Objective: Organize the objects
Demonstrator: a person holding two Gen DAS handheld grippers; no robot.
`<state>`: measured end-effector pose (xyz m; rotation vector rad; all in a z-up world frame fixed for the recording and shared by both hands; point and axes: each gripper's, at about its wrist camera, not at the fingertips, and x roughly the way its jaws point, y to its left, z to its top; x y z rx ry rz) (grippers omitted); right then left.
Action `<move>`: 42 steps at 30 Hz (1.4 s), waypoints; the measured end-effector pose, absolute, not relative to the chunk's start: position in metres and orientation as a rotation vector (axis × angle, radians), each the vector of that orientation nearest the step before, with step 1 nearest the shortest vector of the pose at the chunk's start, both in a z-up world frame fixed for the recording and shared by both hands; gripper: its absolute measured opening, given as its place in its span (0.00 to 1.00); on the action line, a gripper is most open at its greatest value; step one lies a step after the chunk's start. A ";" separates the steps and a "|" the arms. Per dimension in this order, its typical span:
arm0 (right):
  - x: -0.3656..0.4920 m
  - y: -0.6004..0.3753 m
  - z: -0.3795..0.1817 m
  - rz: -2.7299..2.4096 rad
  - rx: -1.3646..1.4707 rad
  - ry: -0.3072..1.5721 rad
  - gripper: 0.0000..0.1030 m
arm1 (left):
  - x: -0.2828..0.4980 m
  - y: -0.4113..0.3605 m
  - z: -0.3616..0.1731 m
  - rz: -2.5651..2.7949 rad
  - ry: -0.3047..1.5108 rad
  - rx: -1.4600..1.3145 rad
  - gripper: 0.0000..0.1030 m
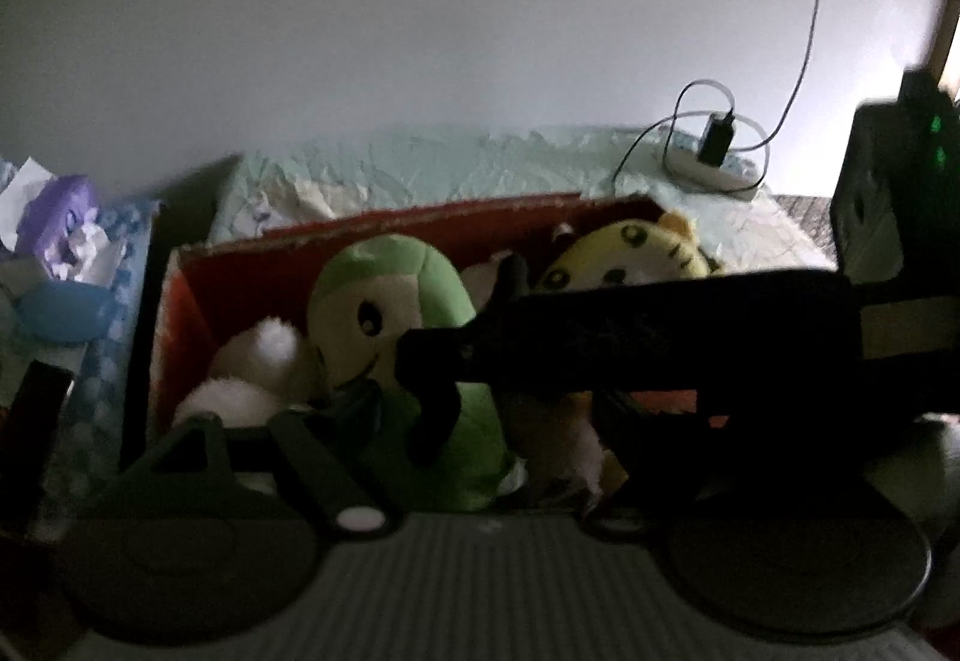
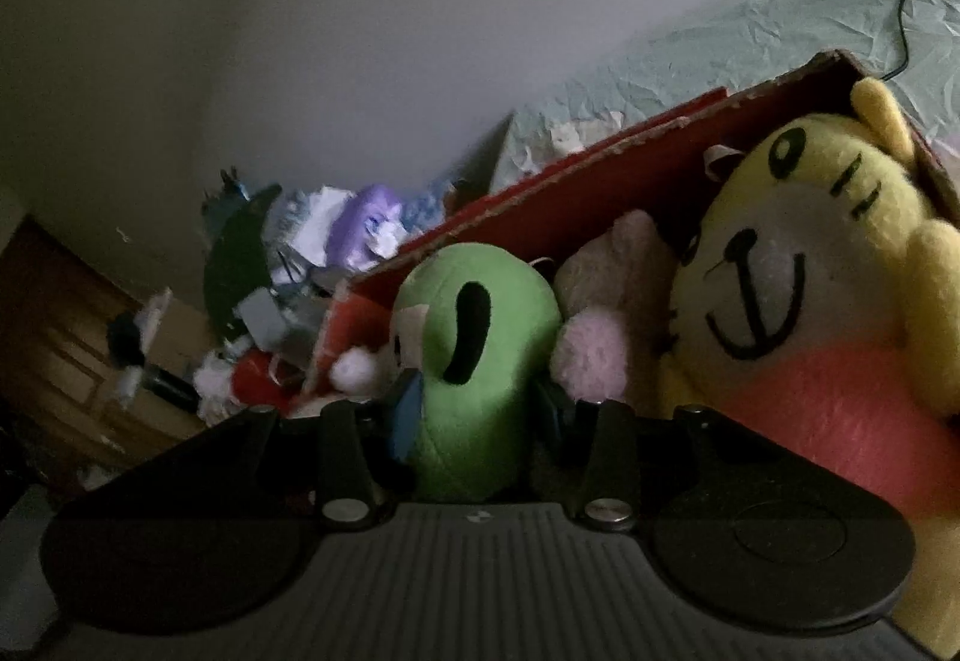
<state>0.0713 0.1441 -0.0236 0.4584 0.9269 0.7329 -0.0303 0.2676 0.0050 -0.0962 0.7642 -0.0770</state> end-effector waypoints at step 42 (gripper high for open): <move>0.085 0.121 -0.036 0.821 0.594 0.980 0.42 | -0.016 0.269 -0.017 0.000 0.883 -0.126 0.97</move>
